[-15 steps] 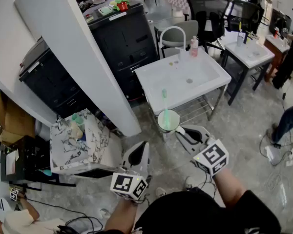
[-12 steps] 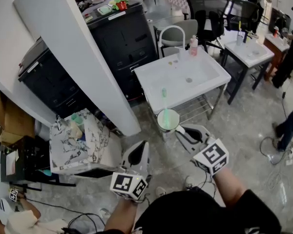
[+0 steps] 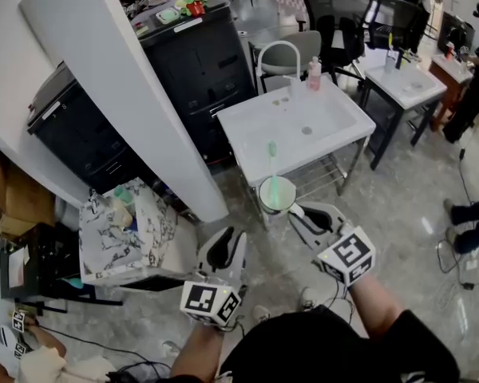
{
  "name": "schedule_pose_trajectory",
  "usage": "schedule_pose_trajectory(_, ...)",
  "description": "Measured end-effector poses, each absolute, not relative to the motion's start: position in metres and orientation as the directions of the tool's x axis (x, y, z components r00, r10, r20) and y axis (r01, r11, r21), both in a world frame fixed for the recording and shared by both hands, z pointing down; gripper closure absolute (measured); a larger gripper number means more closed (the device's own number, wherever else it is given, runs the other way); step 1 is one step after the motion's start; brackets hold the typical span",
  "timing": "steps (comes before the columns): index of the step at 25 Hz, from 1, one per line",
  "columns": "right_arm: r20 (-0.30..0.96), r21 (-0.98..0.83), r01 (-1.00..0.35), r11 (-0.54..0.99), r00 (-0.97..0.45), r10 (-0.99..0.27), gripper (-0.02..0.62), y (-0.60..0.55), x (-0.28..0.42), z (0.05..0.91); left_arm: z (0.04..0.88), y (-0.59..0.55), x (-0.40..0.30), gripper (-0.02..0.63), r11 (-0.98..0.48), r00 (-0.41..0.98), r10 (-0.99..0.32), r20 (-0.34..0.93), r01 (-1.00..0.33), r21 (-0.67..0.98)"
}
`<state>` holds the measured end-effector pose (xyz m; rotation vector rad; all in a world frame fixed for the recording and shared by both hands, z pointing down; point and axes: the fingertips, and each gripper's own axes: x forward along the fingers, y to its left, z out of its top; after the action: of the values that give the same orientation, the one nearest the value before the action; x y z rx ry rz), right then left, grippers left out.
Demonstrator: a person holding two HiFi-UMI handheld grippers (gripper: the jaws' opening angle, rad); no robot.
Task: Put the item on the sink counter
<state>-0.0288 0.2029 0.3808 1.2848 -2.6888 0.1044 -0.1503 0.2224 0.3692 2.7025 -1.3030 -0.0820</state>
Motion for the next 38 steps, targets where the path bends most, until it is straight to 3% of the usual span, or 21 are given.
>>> schedule_pose_trajectory(38,0.149,0.049,-0.743,0.668,-0.656,-0.740,0.538,0.151,0.120,0.381,0.369,0.182,-0.006,0.514,-0.583,0.589,-0.808,0.003,-0.799,0.146)
